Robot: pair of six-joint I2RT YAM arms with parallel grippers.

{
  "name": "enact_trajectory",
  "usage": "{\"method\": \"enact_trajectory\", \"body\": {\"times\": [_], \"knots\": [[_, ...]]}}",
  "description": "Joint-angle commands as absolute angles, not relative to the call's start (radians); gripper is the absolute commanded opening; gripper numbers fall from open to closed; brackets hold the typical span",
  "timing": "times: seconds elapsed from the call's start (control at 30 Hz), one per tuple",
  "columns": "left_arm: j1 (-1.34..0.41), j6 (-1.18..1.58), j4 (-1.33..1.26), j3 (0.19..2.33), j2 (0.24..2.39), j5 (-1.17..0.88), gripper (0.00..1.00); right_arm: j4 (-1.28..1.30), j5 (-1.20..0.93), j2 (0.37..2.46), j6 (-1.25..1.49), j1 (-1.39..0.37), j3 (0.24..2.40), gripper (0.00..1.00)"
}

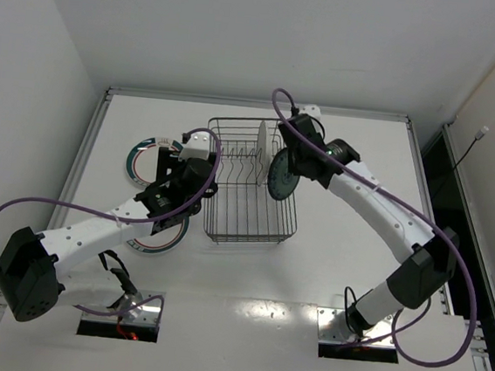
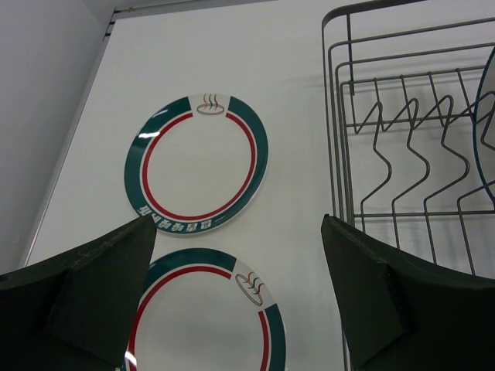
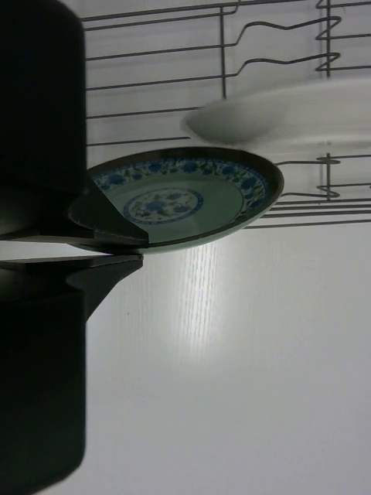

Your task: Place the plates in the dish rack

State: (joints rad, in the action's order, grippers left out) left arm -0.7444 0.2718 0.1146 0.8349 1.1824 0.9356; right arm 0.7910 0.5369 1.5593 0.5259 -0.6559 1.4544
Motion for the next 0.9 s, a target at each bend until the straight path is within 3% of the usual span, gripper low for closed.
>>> {"method": "enact_trajectory", "body": {"times": [0.0, 0.43, 0.63, 0.87], "knots": [[-0.738, 0.282, 0.091, 0.873, 1.183, 0.954, 0.86, 0.761, 0.632, 1.615, 0.483, -0.661, 1.563, 0.0], [-0.738, 0.282, 0.091, 0.873, 1.192, 0.954, 0.86, 0.71, 0.827, 1.735, 0.365, -0.652, 1.652, 0.0], [-0.738, 0.282, 0.091, 0.873, 1.201, 0.954, 0.86, 0.585, 0.827, 1.71, 0.31, -0.652, 1.588, 0.0], [-0.738, 0.282, 0.091, 0.873, 1.21, 0.954, 0.86, 0.532, 0.847, 1.831, 0.252, -0.643, 1.651, 0.0]]}}
